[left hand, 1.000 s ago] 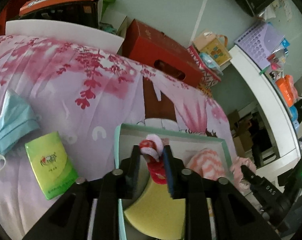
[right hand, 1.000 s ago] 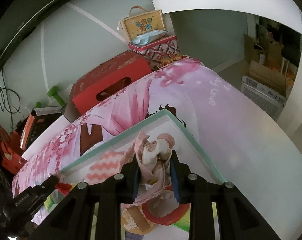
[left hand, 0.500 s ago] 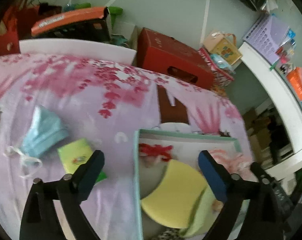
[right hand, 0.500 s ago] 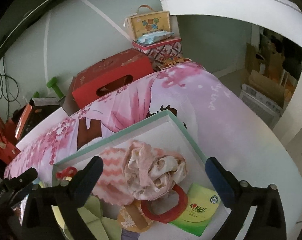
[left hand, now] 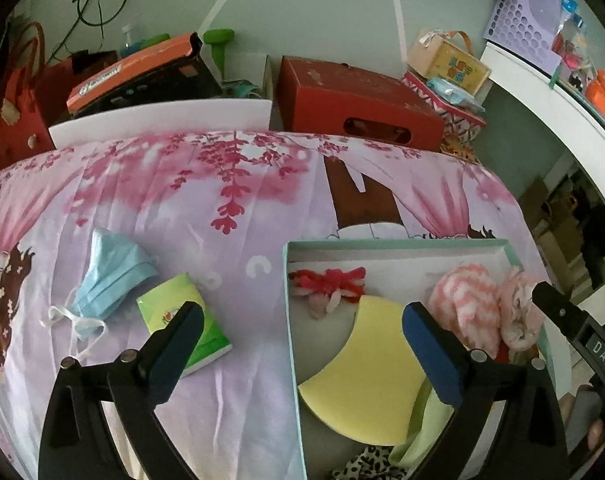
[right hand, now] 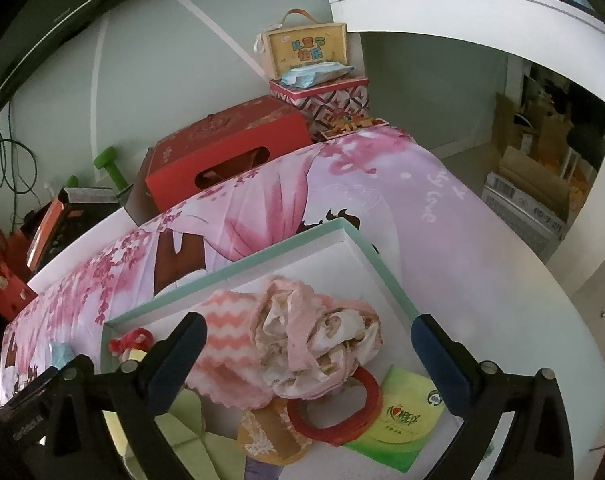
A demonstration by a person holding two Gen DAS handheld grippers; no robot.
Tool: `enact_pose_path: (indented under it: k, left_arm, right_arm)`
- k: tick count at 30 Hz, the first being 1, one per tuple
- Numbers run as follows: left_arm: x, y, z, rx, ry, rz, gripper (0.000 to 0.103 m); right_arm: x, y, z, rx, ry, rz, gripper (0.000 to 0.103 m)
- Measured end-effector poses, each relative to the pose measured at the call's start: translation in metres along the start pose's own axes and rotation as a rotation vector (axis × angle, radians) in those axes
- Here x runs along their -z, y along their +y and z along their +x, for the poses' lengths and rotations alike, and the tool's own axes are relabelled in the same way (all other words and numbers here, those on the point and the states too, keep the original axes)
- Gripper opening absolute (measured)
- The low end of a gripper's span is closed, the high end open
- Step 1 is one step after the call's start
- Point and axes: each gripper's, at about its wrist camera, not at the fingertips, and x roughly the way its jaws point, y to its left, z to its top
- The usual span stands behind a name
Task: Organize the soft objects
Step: 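Open both tools to drop the cloth and scrunchie into the tray, then move both tools back toward the blue mask and green tissue pack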
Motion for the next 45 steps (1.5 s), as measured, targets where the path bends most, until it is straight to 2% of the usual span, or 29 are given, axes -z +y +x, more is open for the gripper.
enact_pose_path:
  k: [7, 10, 12, 17, 21, 26, 30, 35, 38, 41, 45]
  left_arm:
    - [0.001, 0.004, -0.013, -0.026, -0.055, -0.001, 0.1]
    - [0.002, 0.009, -0.019, -0.046, -0.079, 0.003, 0.1]
    - [0.003, 0.012, -0.022, -0.06, -0.079, 0.006, 0.1]
    - [0.007, 0.024, -0.031, -0.092, -0.067, -0.001, 0.1]
    - [0.008, 0.037, -0.044, -0.124, -0.079, -0.005, 0.1]
    - [0.008, 0.058, -0.063, -0.201, -0.135, -0.022, 0.1]
    - [0.009, 0.078, -0.075, -0.279, -0.175, -0.051, 0.1]
    - [0.012, 0.104, -0.086, -0.286, -0.169, -0.114, 0.1]
    - [0.016, 0.115, -0.094, -0.304, -0.174, -0.132, 0.1]
    - [0.018, 0.127, -0.099, -0.314, -0.18, -0.16, 0.1]
    - [0.023, 0.15, -0.108, -0.325, -0.178, -0.213, 0.1]
  right_arm:
    - [0.001, 0.006, -0.002, -0.004, -0.005, -0.007, 0.103]
    - [0.0, 0.009, -0.004, -0.034, -0.013, 0.001, 0.103]
    - [-0.001, 0.009, -0.006, -0.076, -0.023, 0.014, 0.103]
    - [-0.002, 0.025, -0.011, -0.074, -0.039, -0.032, 0.103]
    - [-0.003, 0.038, -0.018, -0.117, -0.063, -0.034, 0.103]
    - [0.0, 0.064, -0.032, -0.171, -0.122, -0.068, 0.103]
    - [0.004, 0.081, -0.03, -0.212, -0.104, -0.066, 0.103]
    - [0.011, 0.106, -0.03, -0.273, -0.083, -0.116, 0.103]
    - [0.016, 0.125, -0.04, -0.308, -0.136, -0.147, 0.103]
    - [0.022, 0.149, -0.05, -0.385, -0.168, -0.195, 0.103]
    - [0.036, 0.184, -0.056, -0.436, -0.183, -0.285, 0.103]
